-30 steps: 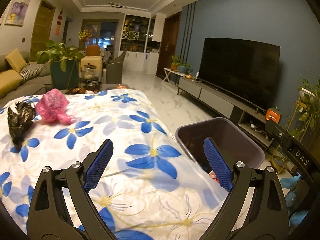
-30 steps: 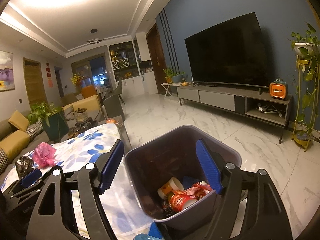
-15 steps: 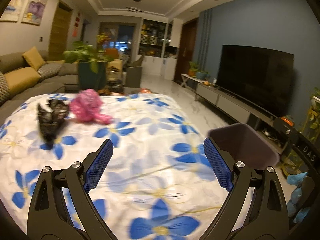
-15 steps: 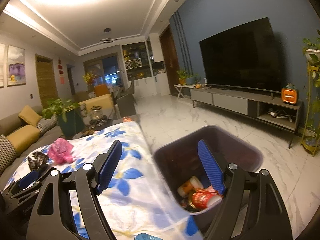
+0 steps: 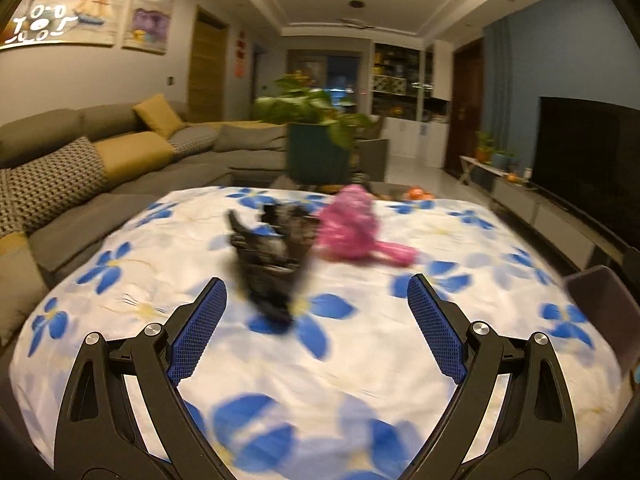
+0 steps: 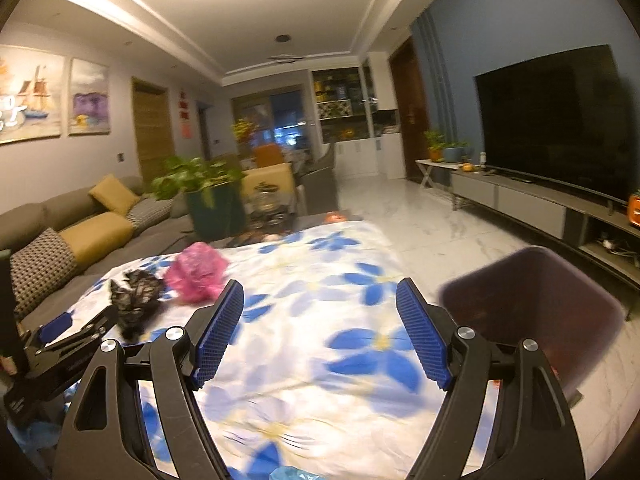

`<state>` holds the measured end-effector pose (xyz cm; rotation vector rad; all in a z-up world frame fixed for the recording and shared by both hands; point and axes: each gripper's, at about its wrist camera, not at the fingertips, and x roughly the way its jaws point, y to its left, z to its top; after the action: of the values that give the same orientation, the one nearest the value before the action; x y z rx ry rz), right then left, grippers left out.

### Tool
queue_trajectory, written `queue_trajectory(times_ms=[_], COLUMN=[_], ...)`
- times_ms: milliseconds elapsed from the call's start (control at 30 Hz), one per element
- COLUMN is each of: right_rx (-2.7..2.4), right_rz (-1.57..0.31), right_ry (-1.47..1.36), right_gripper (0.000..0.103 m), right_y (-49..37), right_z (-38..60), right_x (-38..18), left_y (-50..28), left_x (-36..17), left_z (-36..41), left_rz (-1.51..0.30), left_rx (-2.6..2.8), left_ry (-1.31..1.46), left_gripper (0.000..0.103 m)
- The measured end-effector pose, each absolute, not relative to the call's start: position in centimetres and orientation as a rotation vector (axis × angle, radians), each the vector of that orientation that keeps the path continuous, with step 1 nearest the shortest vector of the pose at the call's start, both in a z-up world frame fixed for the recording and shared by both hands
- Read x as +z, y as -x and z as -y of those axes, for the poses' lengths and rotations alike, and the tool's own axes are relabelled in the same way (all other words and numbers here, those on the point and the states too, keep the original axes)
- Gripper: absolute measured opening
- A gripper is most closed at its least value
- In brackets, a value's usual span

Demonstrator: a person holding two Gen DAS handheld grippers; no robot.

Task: Collect trash
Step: 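Grasp the black plastic bag with the left tool while the right tool grasps the pink bag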

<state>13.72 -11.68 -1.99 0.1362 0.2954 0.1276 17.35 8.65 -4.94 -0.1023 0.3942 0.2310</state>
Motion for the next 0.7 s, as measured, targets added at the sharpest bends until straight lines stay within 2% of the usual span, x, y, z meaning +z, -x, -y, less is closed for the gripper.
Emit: queue_trajectory(times_ms=[267, 600, 700], right_rx=[0.217, 0.250, 0.257], right_rz=[-0.294, -0.321, -0.343], right_ry=[-0.098, -0.086, -0.078], right_gripper=[0.077, 0.077, 0.077], right_y=[-17.3, -22.8, -24.5], right_z=[6.9, 2.9, 1.6], right_x=[-1.4, -1.6, -1.8], left_y=[-21.2, -26.7, -27.6], left_x=[-5.1, -6.7, -7.7], left_z=[-11.9, -14.2, -15.1], left_rz=[-0.402, -0.532, -0.588], left_rx=[0.296, 0.298, 0.277], left_ry=[0.132, 0.180, 0.220], left_gripper=[0.090, 0.090, 0.083])
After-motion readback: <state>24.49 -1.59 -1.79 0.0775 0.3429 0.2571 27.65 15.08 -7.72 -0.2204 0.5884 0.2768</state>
